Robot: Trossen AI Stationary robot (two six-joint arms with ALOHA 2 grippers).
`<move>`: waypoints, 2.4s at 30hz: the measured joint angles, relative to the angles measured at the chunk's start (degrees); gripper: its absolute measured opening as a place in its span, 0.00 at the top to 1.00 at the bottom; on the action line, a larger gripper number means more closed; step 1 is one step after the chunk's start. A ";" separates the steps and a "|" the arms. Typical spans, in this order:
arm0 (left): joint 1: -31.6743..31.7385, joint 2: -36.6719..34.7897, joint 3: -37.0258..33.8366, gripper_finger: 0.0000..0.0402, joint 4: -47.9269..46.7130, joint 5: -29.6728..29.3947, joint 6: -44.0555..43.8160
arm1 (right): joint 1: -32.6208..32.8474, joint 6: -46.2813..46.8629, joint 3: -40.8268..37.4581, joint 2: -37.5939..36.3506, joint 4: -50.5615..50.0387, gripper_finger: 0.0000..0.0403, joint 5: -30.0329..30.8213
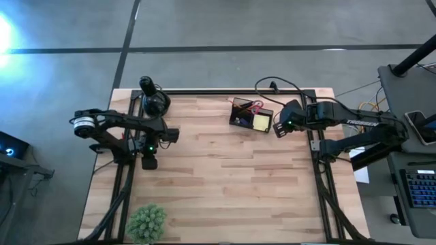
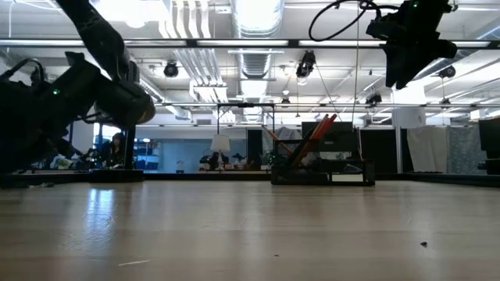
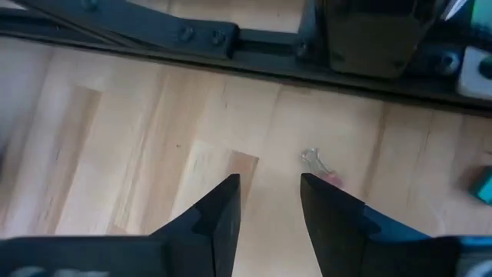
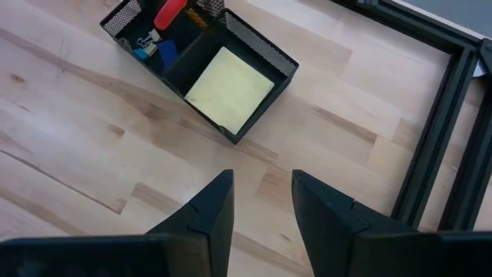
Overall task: Pick and place office supplies into organizer
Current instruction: Put the pink binder clip into the desk organizer
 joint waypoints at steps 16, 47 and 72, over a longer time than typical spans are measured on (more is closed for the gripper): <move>0.02 7.26 1.26 0.70 1.78 -5.63 -0.07 | 0.00 0.00 0.00 0.00 0.25 0.69 0.02; 0.13 9.92 5.33 0.70 4.32 -7.45 1.99 | 0.01 0.00 0.00 0.00 0.29 0.69 0.02; 0.11 9.63 7.54 0.70 4.89 -6.75 12.20 | 0.00 0.00 0.01 0.00 0.29 0.69 0.02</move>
